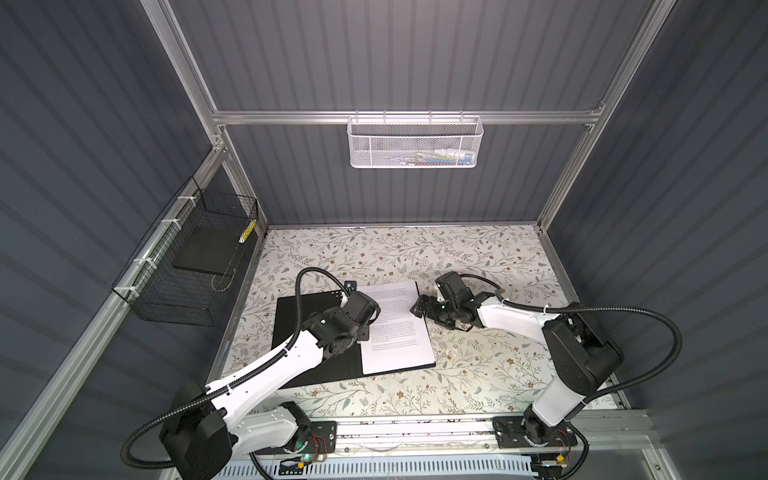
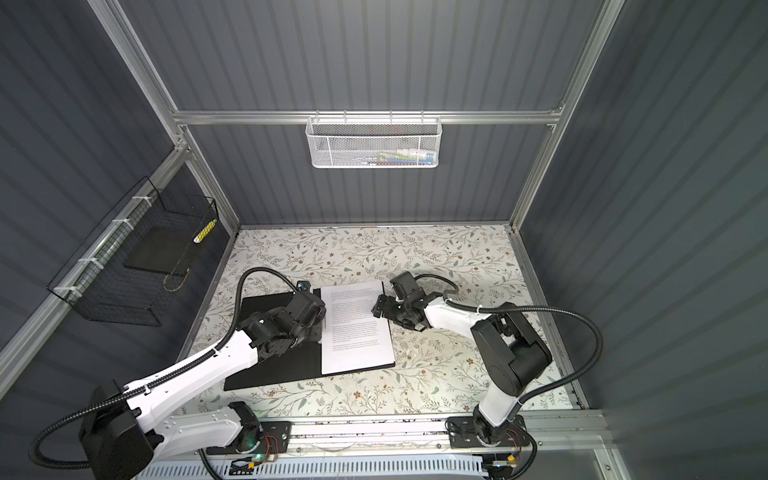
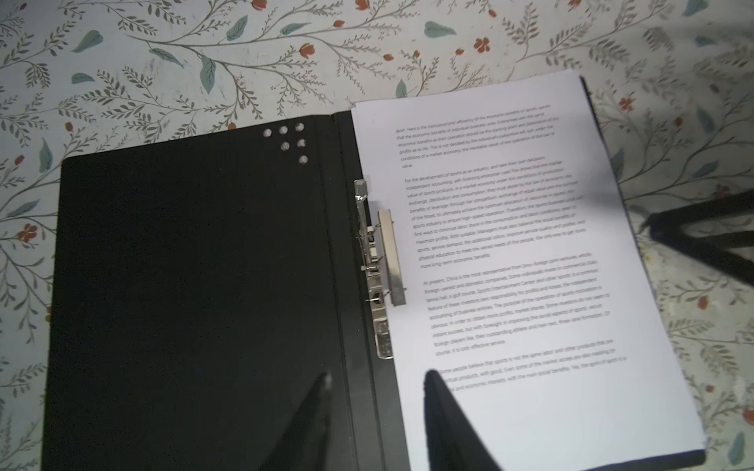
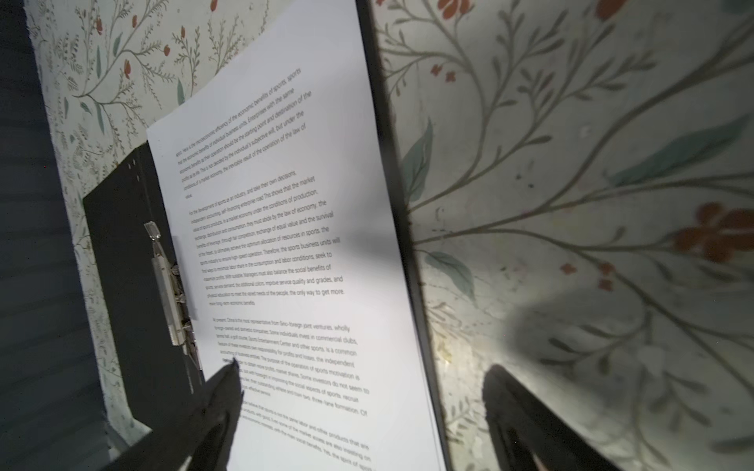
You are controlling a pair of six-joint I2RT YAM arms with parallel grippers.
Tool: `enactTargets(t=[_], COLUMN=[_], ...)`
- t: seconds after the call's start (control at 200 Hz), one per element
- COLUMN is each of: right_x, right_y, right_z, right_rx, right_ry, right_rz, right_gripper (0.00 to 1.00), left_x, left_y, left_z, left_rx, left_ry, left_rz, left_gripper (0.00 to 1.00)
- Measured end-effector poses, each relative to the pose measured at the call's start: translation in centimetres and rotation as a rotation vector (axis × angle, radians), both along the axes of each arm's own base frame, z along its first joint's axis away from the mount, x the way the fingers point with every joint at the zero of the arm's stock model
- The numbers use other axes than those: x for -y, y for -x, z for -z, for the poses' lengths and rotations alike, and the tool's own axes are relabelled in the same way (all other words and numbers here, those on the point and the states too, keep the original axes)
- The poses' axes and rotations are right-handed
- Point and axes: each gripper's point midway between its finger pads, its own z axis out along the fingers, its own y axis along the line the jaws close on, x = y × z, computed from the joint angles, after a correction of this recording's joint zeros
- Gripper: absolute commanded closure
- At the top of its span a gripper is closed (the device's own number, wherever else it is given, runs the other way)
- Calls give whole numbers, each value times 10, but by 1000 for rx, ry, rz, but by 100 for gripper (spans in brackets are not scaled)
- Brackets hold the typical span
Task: Put the files into the folder
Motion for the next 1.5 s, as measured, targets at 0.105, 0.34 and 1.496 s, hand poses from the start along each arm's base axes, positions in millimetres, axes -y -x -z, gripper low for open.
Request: enactTargets(t=[0.105,0.34,1.496], right_x=[8,46,105], right_y=[-1,-14,-21], right_z=[-16,-51,-20], right_rx=[57,150,-7], right_ry=[37,-28,-168], right_rz=[-16,41,114], right_gripper=[1,1,1], left_x=[-13,-33,111], left_y=[-9,-21,-51], left_z=[11,55,110], left_rx=[-51,-188,-275], left_ry=[38,72,341], left_rz=[-76,-168,77], left_gripper=[94,100,100])
